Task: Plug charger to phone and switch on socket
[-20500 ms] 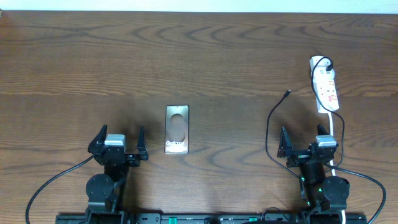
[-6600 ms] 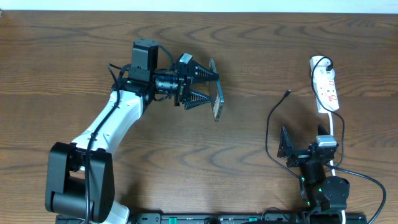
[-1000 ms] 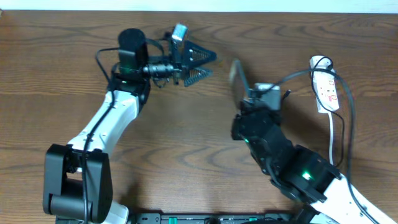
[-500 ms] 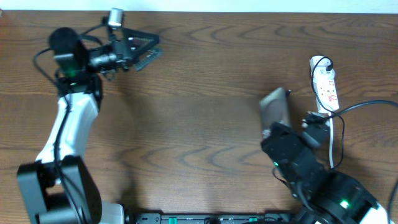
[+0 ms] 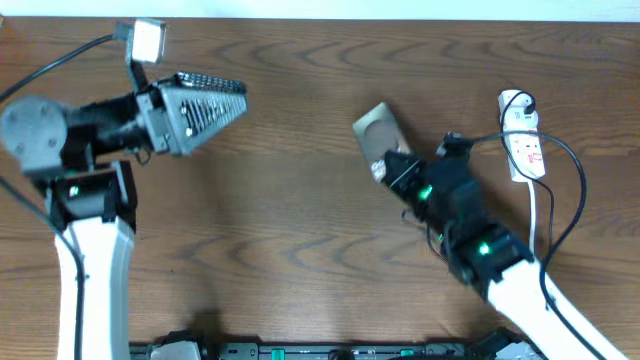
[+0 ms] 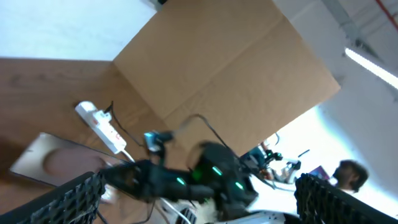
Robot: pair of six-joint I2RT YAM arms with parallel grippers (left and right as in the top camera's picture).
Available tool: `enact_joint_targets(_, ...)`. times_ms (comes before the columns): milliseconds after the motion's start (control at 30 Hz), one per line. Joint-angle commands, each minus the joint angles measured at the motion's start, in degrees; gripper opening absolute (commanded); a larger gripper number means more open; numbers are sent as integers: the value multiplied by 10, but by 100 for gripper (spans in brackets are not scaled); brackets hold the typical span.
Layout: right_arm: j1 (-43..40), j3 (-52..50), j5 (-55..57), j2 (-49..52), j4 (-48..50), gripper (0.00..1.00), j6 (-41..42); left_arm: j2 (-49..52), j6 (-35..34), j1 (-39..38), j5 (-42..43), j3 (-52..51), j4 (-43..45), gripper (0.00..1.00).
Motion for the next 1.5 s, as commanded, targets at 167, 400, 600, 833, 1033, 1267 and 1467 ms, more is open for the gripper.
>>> enact_joint_targets(167, -90, 5, -271, 65, 113, 1, -80, -42, 16, 40, -76, 4, -35, 99)
enact_joint_targets(400, -90, 5, -289, 66, 110, 1, -126, -26, 270, 2, -348, 4, -426, 99)
enact_joint_targets(600, -90, 5, -289, 66, 110, 1, -167, -11, 417, -119, -622, 4, -680, 99)
enact_joint_targets(833, -122, 5, -285, 56, 89, 1, -289, -22, 428, -146, -855, 4, -885, 100)
enact_joint_targets(1033, -208, 3, -304, 39, 93, 1, -153, -71, 428, -145, -885, 4, -925, 100)
enact_joint_targets(1267, -201, -9, -451, 141, 301, 1, -80, -109, 418, -145, -845, 4, -933, 100)
enact_joint_targets(1467, -188, -9, -548, 256, 494, 1, 27, -115, 398, -145, -636, -13, -890, 100)
